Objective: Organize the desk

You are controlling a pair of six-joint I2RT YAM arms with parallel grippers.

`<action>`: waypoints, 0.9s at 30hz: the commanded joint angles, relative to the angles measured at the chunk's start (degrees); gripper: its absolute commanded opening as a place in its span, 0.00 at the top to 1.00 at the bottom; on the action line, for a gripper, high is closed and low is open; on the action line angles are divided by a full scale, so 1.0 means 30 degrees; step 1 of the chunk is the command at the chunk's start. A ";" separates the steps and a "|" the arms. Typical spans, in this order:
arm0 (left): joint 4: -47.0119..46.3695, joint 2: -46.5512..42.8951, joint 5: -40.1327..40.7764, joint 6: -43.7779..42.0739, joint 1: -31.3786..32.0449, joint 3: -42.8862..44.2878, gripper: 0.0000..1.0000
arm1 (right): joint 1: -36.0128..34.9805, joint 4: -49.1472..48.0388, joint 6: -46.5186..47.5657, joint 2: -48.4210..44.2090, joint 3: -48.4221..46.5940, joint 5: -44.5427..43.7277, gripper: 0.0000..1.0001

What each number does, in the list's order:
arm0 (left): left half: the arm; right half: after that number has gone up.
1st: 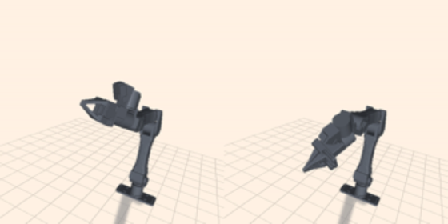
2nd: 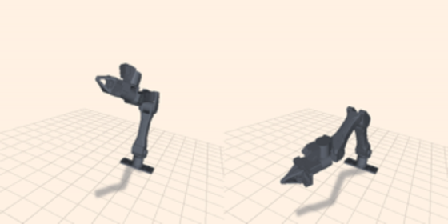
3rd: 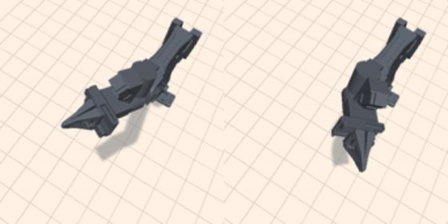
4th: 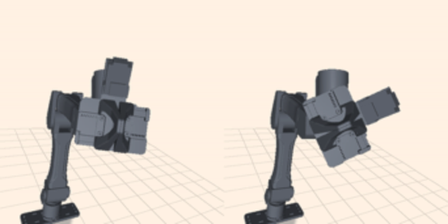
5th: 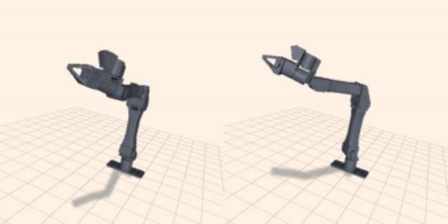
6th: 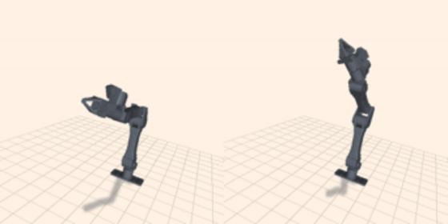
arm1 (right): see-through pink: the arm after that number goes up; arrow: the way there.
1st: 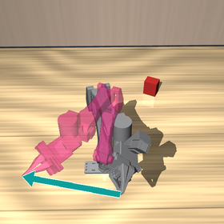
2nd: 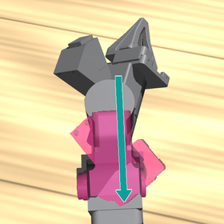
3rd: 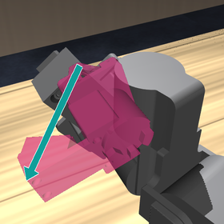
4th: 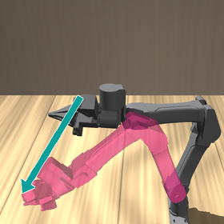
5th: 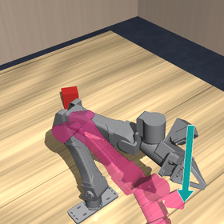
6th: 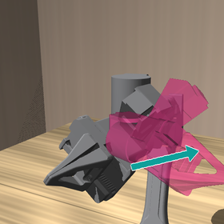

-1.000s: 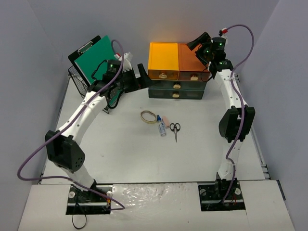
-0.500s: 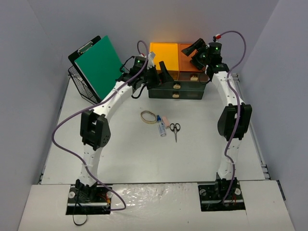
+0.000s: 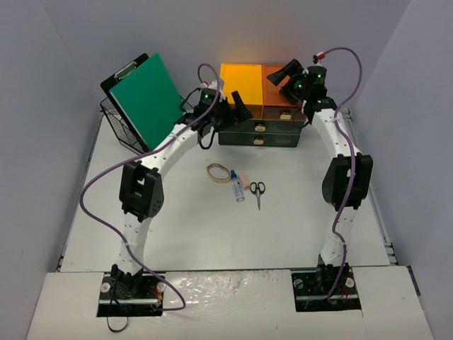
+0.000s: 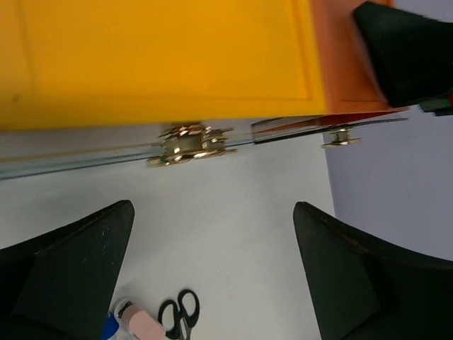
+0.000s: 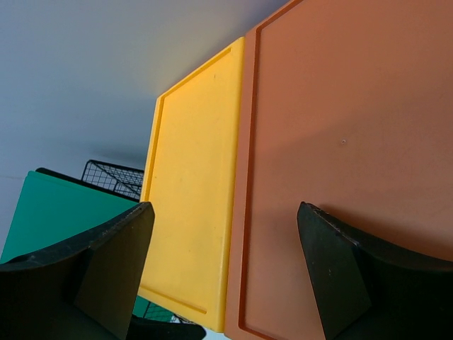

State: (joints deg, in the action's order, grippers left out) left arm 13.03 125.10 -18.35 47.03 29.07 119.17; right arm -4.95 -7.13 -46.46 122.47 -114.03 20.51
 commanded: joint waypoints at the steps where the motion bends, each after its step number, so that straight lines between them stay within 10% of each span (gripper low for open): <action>1: -0.3987 -0.2095 0.3277 0.1325 0.0773 -0.2156 0.09 | 0.0127 0.1672 0.0086 -0.0920 0.0767 0.0451 0.21; 15: -1.4286 -0.3545 0.5789 0.4621 0.1120 -0.8165 0.13 | 0.0127 0.2335 0.0436 -0.0667 0.0445 0.0499 0.22; 27: -2.5442 -0.1341 0.7960 1.3711 0.0957 -1.1193 0.15 | 0.0185 0.3458 0.0969 -0.0526 0.0222 0.0447 0.22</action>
State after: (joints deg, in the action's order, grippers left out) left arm -45.89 119.49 2.56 75.62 32.23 81.32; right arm -4.91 -6.34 -44.71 122.23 -113.81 21.10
